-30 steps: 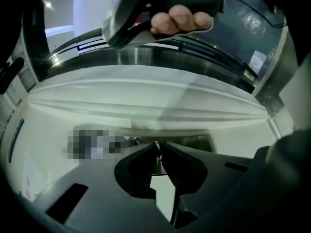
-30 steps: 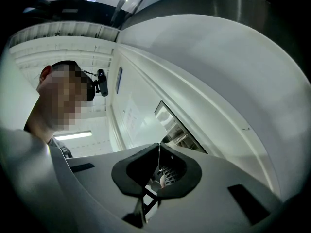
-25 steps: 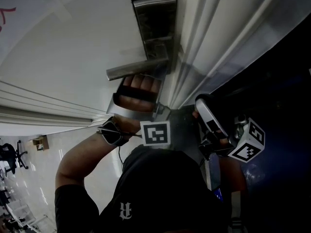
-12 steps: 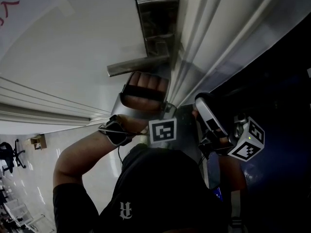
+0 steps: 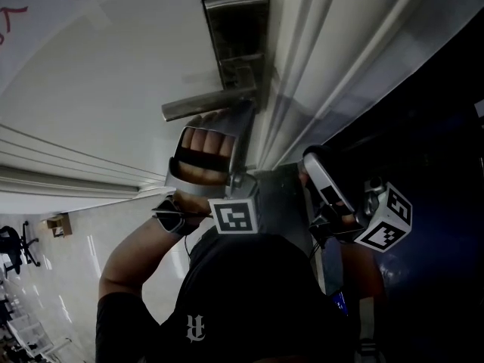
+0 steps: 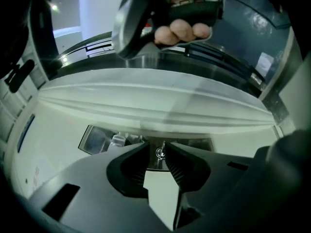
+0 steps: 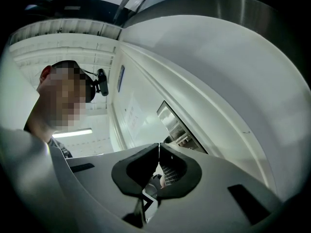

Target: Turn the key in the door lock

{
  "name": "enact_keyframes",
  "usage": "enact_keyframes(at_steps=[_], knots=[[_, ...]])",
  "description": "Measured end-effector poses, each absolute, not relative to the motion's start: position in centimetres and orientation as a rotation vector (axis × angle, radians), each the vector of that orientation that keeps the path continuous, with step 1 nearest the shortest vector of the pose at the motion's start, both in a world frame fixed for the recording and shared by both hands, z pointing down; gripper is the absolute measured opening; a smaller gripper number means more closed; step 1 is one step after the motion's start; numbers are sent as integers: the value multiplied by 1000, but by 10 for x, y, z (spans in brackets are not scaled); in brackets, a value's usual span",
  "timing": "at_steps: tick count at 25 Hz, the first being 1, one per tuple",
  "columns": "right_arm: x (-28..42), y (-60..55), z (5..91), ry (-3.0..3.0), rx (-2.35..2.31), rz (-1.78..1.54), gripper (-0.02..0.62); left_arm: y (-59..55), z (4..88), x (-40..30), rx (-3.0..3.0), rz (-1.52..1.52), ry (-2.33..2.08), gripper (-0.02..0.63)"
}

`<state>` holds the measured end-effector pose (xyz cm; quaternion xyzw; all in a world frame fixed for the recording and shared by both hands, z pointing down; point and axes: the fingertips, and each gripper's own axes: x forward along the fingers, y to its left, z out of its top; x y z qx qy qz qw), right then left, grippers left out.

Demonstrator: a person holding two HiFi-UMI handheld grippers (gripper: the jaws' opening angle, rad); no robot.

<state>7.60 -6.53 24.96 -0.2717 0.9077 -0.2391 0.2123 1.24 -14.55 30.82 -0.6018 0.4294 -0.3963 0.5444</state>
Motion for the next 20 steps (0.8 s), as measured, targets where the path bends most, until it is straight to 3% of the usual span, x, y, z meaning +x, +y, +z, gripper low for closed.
enact_keyframes(at_steps=[9,15,20], knots=[[78,-68,247,2519,-755,-655,17,-127,304,-11,-1973,-619,1392,78],[76,-65,244,2528,-747,-645,17,-139,310,-12,-2733,-162,1666,78],[78,-63,245,2531,-751,-645,17,-153,312,-10,-2940,147,1791,86]])
